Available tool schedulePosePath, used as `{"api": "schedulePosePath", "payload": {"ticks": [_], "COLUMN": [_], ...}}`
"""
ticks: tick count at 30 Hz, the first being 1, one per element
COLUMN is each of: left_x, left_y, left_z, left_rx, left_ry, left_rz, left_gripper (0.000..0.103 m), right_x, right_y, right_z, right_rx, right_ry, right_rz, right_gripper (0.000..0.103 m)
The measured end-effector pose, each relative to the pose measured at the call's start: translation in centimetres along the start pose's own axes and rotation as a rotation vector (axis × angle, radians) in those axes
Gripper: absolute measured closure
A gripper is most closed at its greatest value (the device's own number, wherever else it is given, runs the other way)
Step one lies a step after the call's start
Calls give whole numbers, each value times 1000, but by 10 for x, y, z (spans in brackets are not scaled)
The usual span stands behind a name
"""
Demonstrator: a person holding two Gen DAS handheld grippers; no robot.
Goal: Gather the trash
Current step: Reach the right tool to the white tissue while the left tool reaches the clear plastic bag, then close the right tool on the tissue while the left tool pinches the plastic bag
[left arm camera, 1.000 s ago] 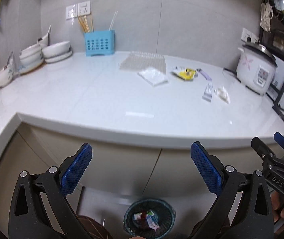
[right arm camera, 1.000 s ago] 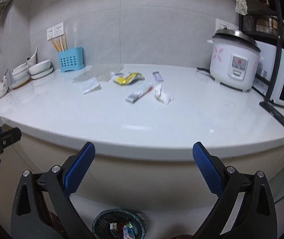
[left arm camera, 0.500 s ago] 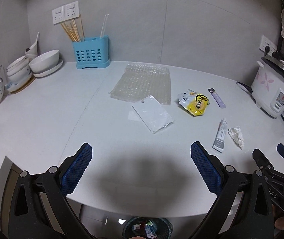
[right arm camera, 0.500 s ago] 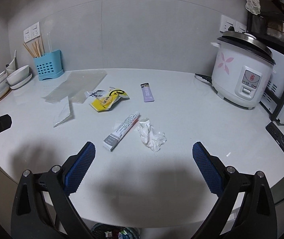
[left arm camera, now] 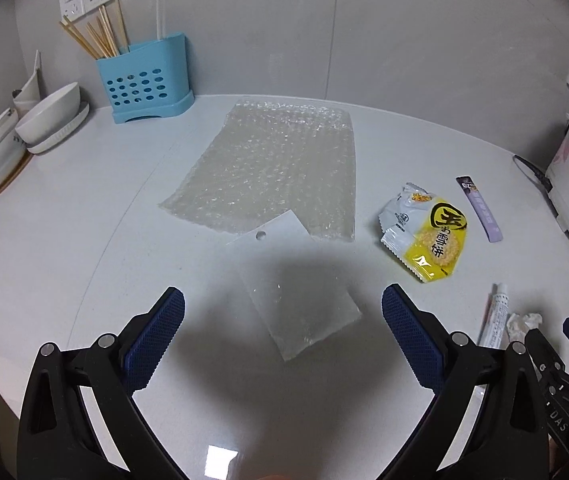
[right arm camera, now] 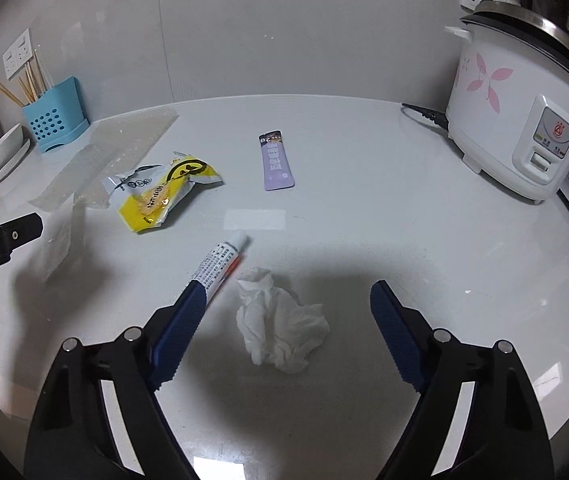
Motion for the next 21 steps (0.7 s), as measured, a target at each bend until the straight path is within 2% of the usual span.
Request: {"api": "schedulePosePath", "payload": {"ticks": [7,10,13,16,18,19,20,21], "left_x": [10,9,8,8,8,8,8,9], "left_y": [42,56,65,65,62,61,59,59], "left_z": [-1,-3,-4,-6,-8,-8,-9,-9], "left_rx": [33,39,38,38,34,28,22,19], "left_ry": [-1,2,6,8,9,9,9,7], "left_rz": [61,89,120,115,123,126,127,128], "left_gripper": [8,13,21,31,42,44,51,56], "right_x": [3,3,1,-1,-1,-1,0,0], "right_y": [17,21,26,29,29,28,28,28], "right_z": [-4,-3,-1,2,3,4,4,4], "right_rx": [17,20,14,10,9,7,6,5], "right_ry": [6,5,0,-10,-14,-16,-18,-19], "right_rz": [49,70,94,111,109,110,110,110], "right_gripper": [38,44,50,62,73,77,84,87]}}
Point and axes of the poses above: each gripper's, at about its wrist camera, not at the fingertips, and y roughly the way its jaws point, z to its left, x to its top, the point moved 5 cm from there along y, roughly the way its jaws point, and after that the axes turned 1 degree about -x, right-handed, at the moved point
